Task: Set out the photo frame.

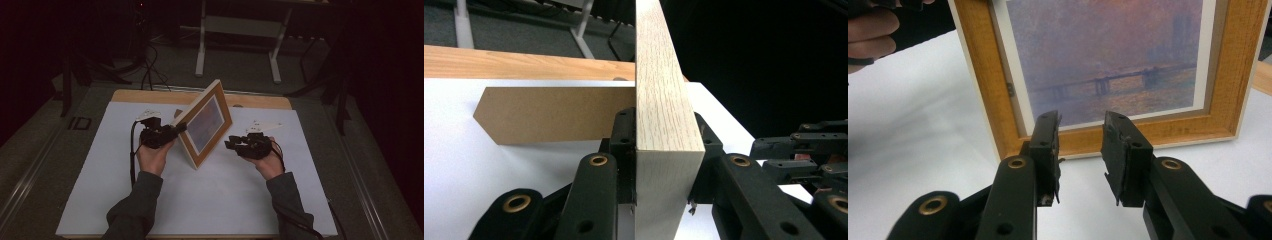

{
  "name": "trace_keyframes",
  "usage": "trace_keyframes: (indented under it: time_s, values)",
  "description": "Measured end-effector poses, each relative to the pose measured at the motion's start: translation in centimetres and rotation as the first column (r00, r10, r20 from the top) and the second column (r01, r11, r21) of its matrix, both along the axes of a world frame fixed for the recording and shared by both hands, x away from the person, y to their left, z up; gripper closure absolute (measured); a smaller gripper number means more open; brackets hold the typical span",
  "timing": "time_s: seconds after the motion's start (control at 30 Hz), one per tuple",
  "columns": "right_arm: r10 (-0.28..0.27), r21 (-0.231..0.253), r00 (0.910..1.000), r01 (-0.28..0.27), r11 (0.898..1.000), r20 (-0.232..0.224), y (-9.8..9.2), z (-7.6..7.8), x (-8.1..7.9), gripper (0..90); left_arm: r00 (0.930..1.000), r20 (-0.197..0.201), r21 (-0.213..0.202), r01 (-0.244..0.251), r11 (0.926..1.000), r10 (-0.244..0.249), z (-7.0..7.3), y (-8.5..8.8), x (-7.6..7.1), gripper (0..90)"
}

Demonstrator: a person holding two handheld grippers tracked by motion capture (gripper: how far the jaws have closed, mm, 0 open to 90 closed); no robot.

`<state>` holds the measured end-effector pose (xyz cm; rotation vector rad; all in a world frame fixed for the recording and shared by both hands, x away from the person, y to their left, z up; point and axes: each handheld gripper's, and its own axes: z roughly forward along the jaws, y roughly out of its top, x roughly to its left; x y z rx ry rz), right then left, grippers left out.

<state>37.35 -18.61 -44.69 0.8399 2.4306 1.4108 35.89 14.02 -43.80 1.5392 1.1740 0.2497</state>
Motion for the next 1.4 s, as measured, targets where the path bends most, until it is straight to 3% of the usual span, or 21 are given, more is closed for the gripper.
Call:
trace_keyframes:
  time_s: [0.63, 0.87, 1.4]
  values:
    - [-0.021, 0.007, 0.9997, 0.021, 1.0, 0.013, 0.0, 0.6, 0.6, 66.9, 0.9982, 0.009, 0.004, 0.059, 0.9982, -0.059, 0.1, 0.7, -0.5, 71.9]
    - [-0.038, 0.012, 0.9992, 0.038, 0.999, 0.014, 0.0, 0.9, 1.0, 65.7, 0.9963, 0.004, -0.021, 0.086, 0.9961, -0.086, -0.1, 1.1, -0.5, 71.8]
    - [-0.087, 0.023, 0.9961, 0.086, 0.996, 0.016, -0.7, 1.5, 2.1, 64.8, 0.9901, 0.015, -0.003, 0.14, 0.9902, -0.139, 0.0, 1.1, -1.0, 71.7]
